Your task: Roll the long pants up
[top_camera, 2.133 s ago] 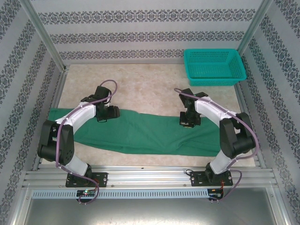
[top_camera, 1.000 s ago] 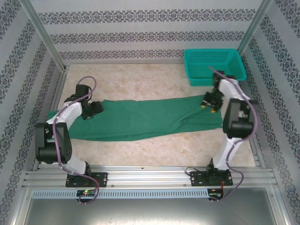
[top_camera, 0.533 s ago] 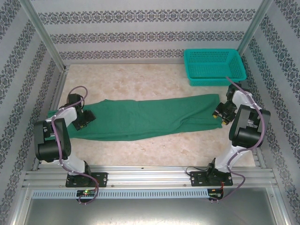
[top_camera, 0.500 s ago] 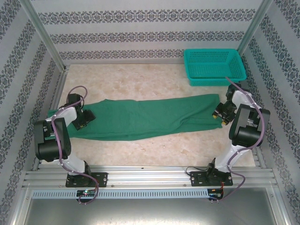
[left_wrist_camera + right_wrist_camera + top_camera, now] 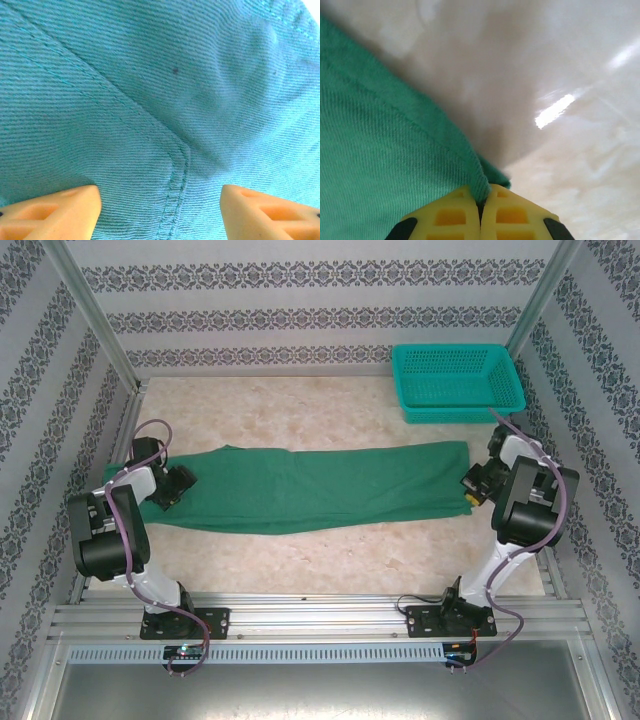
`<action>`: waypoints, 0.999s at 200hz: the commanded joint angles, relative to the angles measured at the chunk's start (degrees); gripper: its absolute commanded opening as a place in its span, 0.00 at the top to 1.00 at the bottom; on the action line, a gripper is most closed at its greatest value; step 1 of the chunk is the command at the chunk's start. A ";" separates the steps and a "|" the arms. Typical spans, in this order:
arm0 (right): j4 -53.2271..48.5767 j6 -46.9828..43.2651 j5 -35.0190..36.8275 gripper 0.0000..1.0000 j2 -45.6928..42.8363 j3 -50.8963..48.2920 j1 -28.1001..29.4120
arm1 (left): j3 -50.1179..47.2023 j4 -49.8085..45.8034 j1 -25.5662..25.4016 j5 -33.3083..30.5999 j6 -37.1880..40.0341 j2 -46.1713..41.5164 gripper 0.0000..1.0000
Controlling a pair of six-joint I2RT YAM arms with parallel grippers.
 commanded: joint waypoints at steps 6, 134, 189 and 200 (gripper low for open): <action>0.05 1.34 3.12 1.00 -3.20 -0.78 -4.14 | -3.12 -0.28 1.58 -0.98 -1.62 2.66 0.33; 3.92 2.81 -1.83 0.20 -11.28 -11.06 -4.10 | -6.77 -8.63 1.62 3.37 -3.24 -16.64 0.30; 8.09 4.68 -3.30 0.14 -6.49 -12.47 -1.18 | -4.86 -5.70 1.62 5.20 -3.73 -12.84 0.31; 8.32 4.89 -3.72 0.16 -5.93 -11.68 -0.31 | -4.60 -4.85 1.58 5.49 -3.91 -12.23 0.31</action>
